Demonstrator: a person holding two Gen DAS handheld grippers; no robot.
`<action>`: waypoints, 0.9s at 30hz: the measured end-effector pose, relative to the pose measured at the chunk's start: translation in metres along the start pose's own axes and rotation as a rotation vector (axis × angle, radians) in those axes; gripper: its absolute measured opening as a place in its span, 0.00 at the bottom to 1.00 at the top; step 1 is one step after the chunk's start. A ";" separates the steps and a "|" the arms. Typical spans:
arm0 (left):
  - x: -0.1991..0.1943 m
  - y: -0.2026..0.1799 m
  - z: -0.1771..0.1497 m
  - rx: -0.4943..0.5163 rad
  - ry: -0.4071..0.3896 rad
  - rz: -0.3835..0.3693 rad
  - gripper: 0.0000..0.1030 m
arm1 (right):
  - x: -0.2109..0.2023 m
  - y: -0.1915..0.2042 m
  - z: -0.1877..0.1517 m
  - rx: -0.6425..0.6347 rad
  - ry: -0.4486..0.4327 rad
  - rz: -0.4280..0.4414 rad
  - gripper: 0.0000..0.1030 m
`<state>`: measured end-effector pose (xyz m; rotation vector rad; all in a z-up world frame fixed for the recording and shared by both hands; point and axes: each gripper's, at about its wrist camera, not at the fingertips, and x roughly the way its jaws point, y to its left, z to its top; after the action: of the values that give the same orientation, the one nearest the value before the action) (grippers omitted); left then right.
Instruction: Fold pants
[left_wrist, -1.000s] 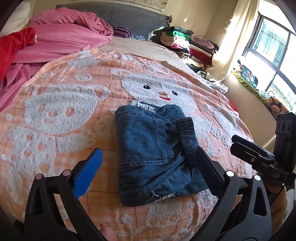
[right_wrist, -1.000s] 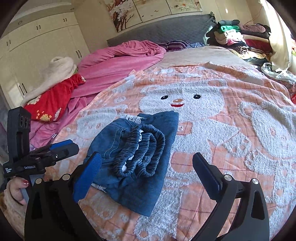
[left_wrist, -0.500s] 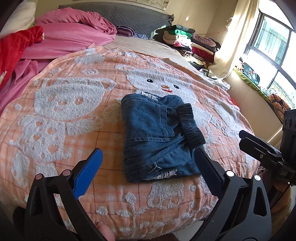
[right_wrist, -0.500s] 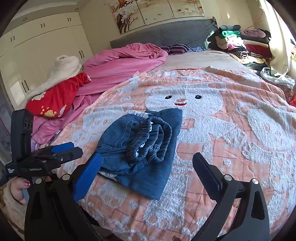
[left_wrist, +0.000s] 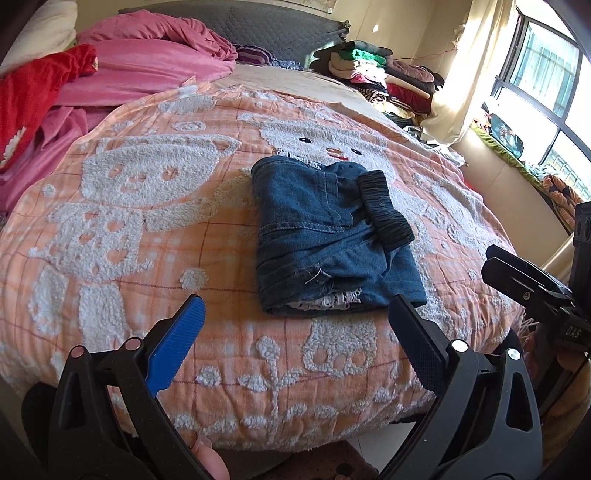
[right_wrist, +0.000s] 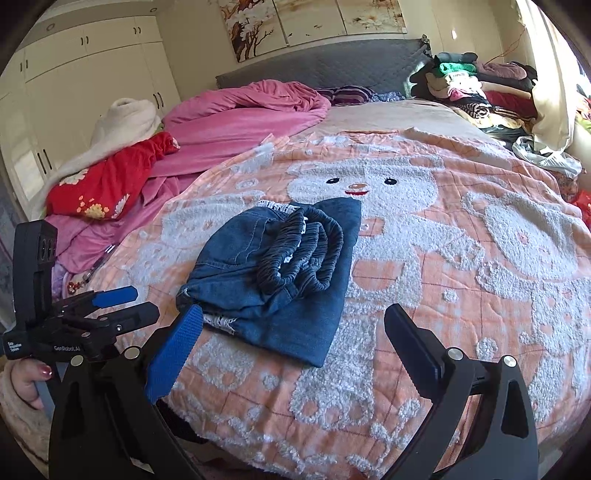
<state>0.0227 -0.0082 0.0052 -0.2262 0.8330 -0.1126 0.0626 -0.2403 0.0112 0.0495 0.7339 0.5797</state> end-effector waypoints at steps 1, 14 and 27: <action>0.000 0.000 -0.002 0.002 0.003 0.003 0.90 | 0.000 0.000 -0.002 -0.001 0.005 -0.003 0.95; -0.002 0.005 -0.027 -0.006 0.029 0.027 0.91 | 0.002 0.008 -0.033 -0.036 0.049 -0.051 0.95; -0.003 0.008 -0.035 -0.017 0.040 0.037 0.91 | 0.000 0.006 -0.037 -0.020 0.047 -0.067 0.95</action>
<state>-0.0047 -0.0058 -0.0172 -0.2256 0.8775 -0.0757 0.0354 -0.2408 -0.0148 -0.0069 0.7730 0.5256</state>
